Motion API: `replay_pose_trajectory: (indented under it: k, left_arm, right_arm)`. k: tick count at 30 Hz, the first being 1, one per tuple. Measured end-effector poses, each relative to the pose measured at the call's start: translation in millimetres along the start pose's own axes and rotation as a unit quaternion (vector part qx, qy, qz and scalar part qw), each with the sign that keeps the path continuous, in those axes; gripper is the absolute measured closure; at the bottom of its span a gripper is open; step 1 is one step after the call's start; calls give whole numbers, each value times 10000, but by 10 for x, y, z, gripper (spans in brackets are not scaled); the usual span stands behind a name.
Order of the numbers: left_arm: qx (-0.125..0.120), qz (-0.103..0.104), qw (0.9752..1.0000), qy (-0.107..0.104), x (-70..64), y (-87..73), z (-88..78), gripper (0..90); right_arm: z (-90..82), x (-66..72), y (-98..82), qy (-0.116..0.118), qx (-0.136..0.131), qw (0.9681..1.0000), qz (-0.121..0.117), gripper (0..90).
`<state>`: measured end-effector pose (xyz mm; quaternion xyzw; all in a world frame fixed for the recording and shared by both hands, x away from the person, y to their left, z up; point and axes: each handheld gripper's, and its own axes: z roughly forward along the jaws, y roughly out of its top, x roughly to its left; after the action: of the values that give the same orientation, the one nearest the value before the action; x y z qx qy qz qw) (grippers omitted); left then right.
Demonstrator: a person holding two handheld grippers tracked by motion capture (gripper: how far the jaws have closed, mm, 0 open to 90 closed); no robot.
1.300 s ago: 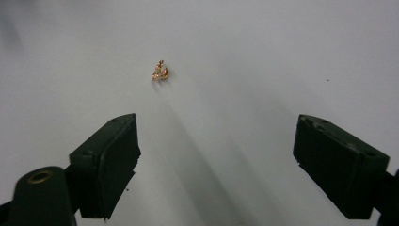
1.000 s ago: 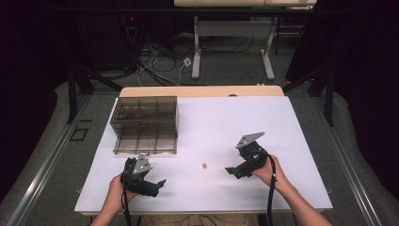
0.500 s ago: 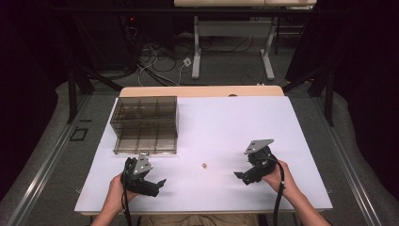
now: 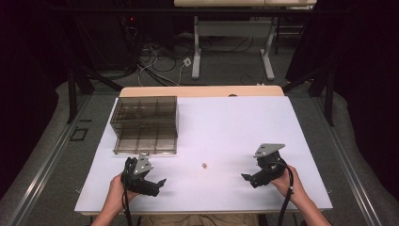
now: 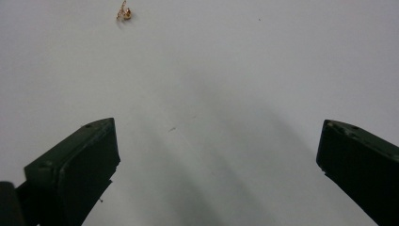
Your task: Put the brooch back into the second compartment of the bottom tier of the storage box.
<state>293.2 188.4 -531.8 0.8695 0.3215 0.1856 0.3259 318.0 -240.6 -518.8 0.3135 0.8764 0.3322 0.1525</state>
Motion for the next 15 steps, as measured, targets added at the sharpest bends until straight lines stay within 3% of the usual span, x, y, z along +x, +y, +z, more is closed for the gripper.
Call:
replay_pose_trajectory:
  k: [5, 11, 15]
  left_arm:
    - [-6, 47, 10000, 28, -7, 12, 13, 21]
    - [-8, 93, 10000, 0, -29, 53, 48, 22]
    - [-49, 79, 10000, -16, -61, 96, 83, 23]
  right_arm:
    - [-30, -3, -26, -33, 33, 10000, -43, 0]
    - [29, -21, -29, 173, 164, 9996, -130, 0]
    - [40, -61, -34, 156, 132, 9997, -159, 0]
